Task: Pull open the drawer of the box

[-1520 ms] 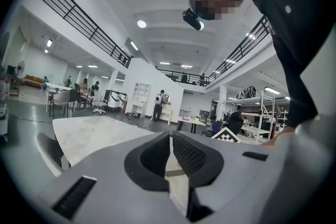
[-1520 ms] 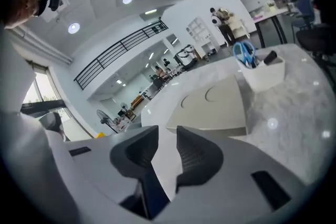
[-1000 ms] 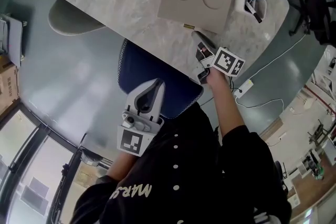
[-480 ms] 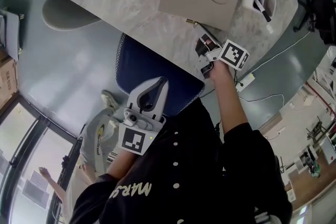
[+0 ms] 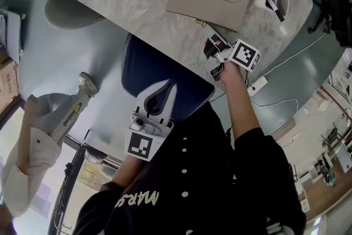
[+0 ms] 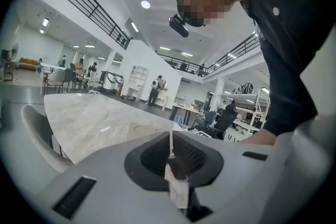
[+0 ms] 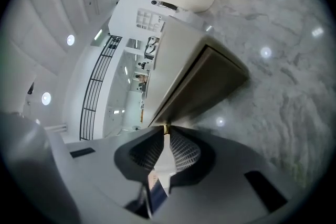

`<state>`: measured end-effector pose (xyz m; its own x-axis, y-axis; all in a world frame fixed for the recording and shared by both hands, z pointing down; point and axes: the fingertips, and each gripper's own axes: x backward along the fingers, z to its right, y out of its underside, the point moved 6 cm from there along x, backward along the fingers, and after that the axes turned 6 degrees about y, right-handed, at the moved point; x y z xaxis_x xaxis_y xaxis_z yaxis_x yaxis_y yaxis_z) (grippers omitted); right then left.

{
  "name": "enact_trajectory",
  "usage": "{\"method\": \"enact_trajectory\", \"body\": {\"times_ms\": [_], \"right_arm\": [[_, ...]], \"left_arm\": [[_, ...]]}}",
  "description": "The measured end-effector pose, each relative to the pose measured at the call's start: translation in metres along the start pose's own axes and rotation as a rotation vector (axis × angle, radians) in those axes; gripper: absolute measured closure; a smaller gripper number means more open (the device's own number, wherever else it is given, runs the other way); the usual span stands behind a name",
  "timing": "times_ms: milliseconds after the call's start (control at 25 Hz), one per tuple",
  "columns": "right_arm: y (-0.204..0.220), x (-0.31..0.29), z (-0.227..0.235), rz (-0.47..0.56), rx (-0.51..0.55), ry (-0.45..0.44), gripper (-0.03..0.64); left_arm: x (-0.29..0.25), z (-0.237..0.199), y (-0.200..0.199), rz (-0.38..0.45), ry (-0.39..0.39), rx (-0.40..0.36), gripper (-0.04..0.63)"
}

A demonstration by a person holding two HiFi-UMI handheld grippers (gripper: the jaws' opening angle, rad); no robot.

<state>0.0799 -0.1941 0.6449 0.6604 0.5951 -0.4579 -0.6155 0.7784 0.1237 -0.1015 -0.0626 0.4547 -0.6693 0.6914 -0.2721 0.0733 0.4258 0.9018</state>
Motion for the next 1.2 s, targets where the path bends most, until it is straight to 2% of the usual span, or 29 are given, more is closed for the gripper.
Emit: {"method": "enact_trajectory", "body": {"times_ms": [1200], "right_arm": [[0.096, 0.044, 0.012, -0.094, -0.065, 0.038, 0.591]], "left_arm": [[0.024, 0.010, 0.012, -0.002, -0.026, -0.007, 0.571]]}}
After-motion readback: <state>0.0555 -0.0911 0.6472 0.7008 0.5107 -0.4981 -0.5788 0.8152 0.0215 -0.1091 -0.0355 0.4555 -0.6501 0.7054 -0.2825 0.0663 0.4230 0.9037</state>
